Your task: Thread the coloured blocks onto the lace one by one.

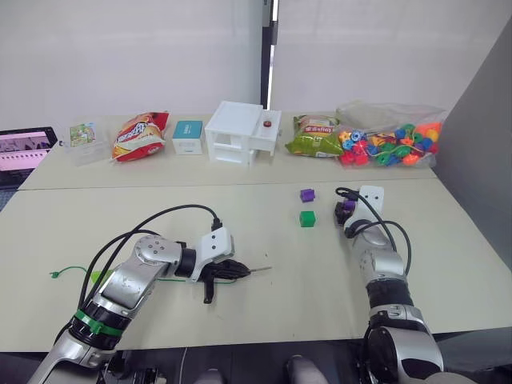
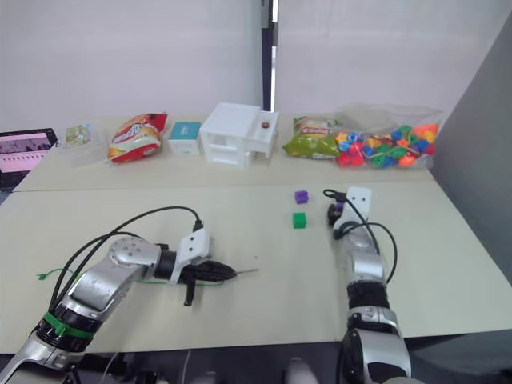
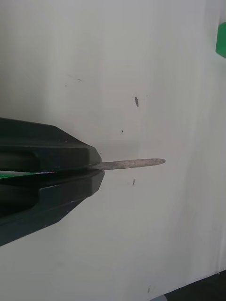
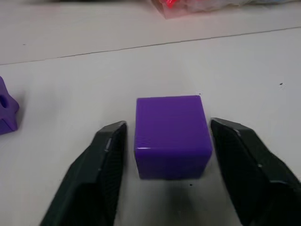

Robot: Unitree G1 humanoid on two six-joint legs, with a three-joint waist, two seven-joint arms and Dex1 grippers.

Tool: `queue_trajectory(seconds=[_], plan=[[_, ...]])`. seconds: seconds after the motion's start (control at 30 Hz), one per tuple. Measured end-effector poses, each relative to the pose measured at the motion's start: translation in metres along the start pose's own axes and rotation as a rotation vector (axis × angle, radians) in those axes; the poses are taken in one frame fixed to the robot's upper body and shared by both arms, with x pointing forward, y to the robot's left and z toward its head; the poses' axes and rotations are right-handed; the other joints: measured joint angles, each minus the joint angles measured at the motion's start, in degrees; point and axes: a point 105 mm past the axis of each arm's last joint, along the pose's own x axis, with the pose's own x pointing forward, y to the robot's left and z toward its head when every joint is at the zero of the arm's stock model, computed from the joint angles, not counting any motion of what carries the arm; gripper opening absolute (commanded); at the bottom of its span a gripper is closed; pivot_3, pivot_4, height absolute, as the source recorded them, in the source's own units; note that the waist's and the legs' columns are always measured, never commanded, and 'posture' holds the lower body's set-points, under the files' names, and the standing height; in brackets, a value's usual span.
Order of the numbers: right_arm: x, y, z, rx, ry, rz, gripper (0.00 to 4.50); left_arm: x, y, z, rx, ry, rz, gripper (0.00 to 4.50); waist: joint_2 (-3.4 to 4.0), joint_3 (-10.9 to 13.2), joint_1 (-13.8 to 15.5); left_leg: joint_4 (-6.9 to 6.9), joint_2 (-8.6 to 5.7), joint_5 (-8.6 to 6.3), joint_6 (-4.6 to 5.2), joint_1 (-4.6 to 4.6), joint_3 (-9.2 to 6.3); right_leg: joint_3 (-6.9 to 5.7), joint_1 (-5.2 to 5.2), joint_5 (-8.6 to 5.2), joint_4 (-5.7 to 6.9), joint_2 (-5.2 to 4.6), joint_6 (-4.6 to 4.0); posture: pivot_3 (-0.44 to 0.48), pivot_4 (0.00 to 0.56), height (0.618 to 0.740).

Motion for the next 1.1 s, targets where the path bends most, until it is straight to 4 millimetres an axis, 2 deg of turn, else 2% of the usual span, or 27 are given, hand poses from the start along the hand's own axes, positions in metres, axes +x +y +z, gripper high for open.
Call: queue_trajectory(seconds=[0.03,0.07,0.2,0.3,0.37,0.47,0.57,0.63,0.73,0.83,0.93,1.0,1.03,1.1], plan=[[0.000,0.000,0.000,0.002,-0.001,0.002,1.26,0.000,0.000,0.000,0.000,0.000,0.000,0.00,0.00,0.00,-0.02,0.00,0.00,0.00,0.00,0.00,-0.01,0.00,0.00,0.00,0.01,0.00,0.00,0.000,0.150,0.740],[0.000,0.001,0.000,0.006,-0.003,0.003,1.17,0.000,0.000,0.000,0.000,0.000,0.000,0.00,0.00,0.00,-0.06,0.00,0.00,0.00,0.00,0.00,-0.01,0.00,-0.01,0.00,0.01,0.01,0.00,0.000,0.150,0.740],[-0.003,0.002,0.003,0.022,-0.026,0.015,1.17,0.000,0.000,0.000,0.002,-0.001,0.000,0.00,0.01,0.00,-0.06,0.00,0.00,0.00,0.00,0.00,-0.02,0.00,-0.02,0.00,0.05,0.01,0.00,0.000,0.150,0.740],[-0.017,0.004,0.012,0.036,-0.081,0.040,1.17,0.000,0.000,0.000,0.003,-0.003,-0.002,0.00,0.02,0.00,0.00,0.00,0.00,0.00,0.00,-0.02,-0.02,0.00,-0.02,0.00,0.08,0.00,0.00,0.000,0.150,0.740],[-0.035,0.005,0.018,0.027,-0.107,0.050,1.17,0.000,0.000,-0.002,-0.002,-0.001,-0.002,0.00,0.06,-0.02,0.29,0.00,0.00,0.00,0.00,-0.11,-0.10,-0.05,-0.05,0.00,0.21,0.01,0.00,0.000,0.150,0.740],[-0.069,0.020,0.032,0.017,-0.128,0.112,1.17,0.000,-0.001,-0.003,-0.003,-0.002,-0.005,0.00,0.11,-0.01,0.31,0.05,-0.02,0.00,0.00,-0.24,-0.11,-0.05,-0.13,0.00,0.22,-0.01,0.00,0.000,0.150,0.740],[-0.117,0.055,0.055,0.003,-0.155,0.248,1.17,0.000,0.001,-0.007,-0.007,-0.004,-0.005,0.00,0.14,-0.01,0.07,0.04,0.00,0.00,0.01,-0.15,-0.13,-0.05,-0.15,-0.01,0.13,0.04,0.01,0.000,0.150,0.740],[-0.140,0.075,0.057,-0.004,-0.138,0.334,1.17,0.000,0.002,-0.010,-0.011,-0.004,-0.006,0.00,0.13,-0.01,0.14,0.04,0.01,0.00,0.01,-0.05,-0.17,-0.07,-0.07,-0.01,0.13,0.06,0.00,0.000,0.150,0.740],[-0.171,0.103,0.028,-0.023,0.014,0.462,1.17,-0.001,0.003,-0.014,-0.018,-0.002,-0.007,0.00,0.13,-0.01,0.29,0.05,-0.01,0.00,0.00,-0.04,-0.18,-0.09,0.00,-0.02,0.05,0.04,0.00,0.000,0.150,0.740],[-0.182,0.119,0.001,-0.053,0.136,0.519,1.17,-0.001,0.002,-0.015,-0.018,-0.002,-0.014,0.00,0.13,-0.01,0.47,0.06,-0.01,0.00,0.00,-0.04,-0.17,-0.09,0.02,-0.02,-0.02,0.03,0.00,0.000,0.150,0.740],[-0.184,0.126,-0.019,-0.058,0.218,0.537,1.17,0.000,0.001,-0.015,-0.019,-0.001,-0.024,0.00,0.13,-0.01,0.46,0.05,0.00,0.00,0.00,-0.04,-0.17,-0.10,0.01,-0.02,-0.04,0.04,0.00,0.000,0.150,0.740],[-0.180,0.126,-0.032,-0.058,0.258,0.517,1.17,0.000,0.000,-0.015,-0.019,0.000,-0.030,0.00,0.13,-0.02,0.45,0.05,0.00,0.00,0.00,-0.03,-0.17,-0.10,0.02,-0.02,-0.05,0.04,0.00,0.000,0.150,0.740],[-0.176,0.125,-0.044,-0.077,0.299,0.505,1.17,-0.001,0.000,-0.016,-0.019,0.002,-0.032,0.00,0.13,-0.02,0.42,0.05,0.00,0.00,0.00,-0.03,-0.16,-0.10,0.03,-0.02,-0.07,0.04,0.00,0.000,0.150,0.740],[-0.174,0.128,-0.047,-0.075,0.303,0.512,1.17,-0.002,0.000,-0.017,-0.020,0.011,-0.035,0.00,0.09,-0.04,0.34,0.02,0.03,0.00,0.01,0.06,-0.16,-0.11,0.08,-0.02,-0.06,0.07,0.00,0.000,0.150,0.740]])
